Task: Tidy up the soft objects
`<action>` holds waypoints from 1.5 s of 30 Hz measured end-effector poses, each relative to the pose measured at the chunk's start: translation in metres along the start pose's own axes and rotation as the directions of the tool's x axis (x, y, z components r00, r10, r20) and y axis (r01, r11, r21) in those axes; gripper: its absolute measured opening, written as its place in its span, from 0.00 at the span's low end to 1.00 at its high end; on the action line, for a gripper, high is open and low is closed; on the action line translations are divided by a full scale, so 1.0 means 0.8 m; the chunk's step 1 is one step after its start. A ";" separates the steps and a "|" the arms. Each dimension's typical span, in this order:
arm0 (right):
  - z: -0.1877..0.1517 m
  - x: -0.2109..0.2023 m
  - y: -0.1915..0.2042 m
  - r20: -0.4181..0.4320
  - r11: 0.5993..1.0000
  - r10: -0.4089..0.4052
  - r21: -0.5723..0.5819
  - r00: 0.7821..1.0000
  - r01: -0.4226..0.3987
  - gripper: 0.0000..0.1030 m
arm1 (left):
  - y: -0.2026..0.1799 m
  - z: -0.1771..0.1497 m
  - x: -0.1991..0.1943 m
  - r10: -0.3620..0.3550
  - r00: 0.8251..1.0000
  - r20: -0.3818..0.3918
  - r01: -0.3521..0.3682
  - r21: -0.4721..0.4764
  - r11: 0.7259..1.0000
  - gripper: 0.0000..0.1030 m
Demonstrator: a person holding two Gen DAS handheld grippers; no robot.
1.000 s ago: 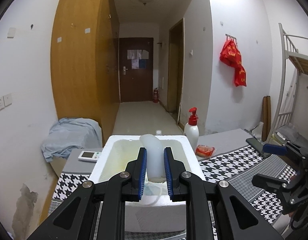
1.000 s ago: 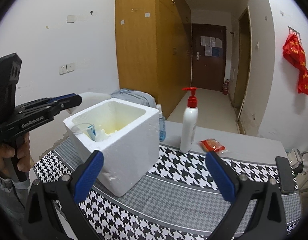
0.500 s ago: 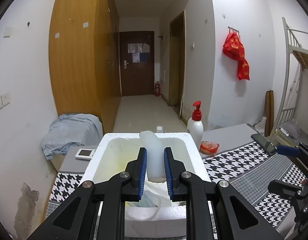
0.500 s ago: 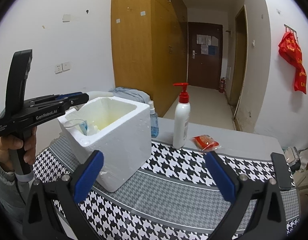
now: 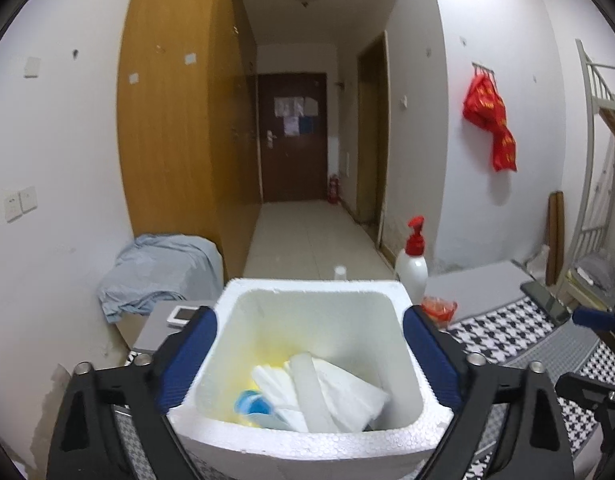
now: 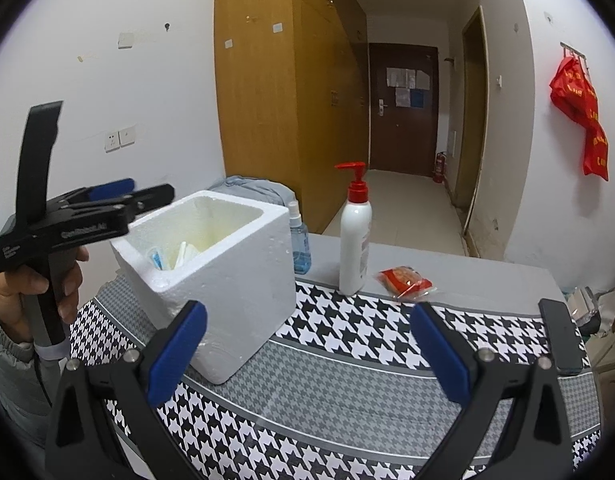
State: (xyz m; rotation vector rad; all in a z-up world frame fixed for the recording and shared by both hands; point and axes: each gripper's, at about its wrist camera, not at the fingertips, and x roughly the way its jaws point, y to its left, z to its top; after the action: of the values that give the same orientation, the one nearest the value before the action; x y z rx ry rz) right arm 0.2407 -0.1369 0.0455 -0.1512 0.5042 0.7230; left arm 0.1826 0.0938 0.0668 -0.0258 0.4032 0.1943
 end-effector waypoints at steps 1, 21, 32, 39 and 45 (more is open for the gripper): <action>0.000 0.000 0.000 0.000 1.000 0.000 0.000 1.000 0.000 0.99 | 0.001 0.001 -0.001 -0.003 1.000 0.006 0.003 -0.001 1.000 0.97; 0.014 -0.013 0.014 0.058 1.000 0.014 -0.002 0.998 -0.014 0.99 | 0.002 -0.003 -0.029 0.001 1.000 0.017 0.000 -0.007 1.000 0.99; 0.019 -0.031 0.034 0.098 1.000 0.022 -0.022 0.995 -0.020 0.99 | 0.003 -0.009 -0.068 -0.010 0.999 0.053 0.011 -0.013 1.000 0.99; 0.018 -0.052 0.046 0.126 0.999 0.034 -0.029 0.991 -0.030 0.99 | 0.001 -0.020 -0.102 -0.019 0.995 0.094 0.021 -0.026 0.999 0.99; 0.014 -0.071 0.053 0.158 0.999 0.028 -0.021 0.987 -0.025 0.99 | -0.009 -0.027 -0.120 -0.003 0.996 0.088 0.005 -0.026 1.000 0.99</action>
State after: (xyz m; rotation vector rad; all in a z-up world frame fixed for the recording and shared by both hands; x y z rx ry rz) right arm 0.1809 -0.1356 0.0847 -0.1043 0.3486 0.7591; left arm 0.0892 0.0678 0.0844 -0.0439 0.3130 0.1960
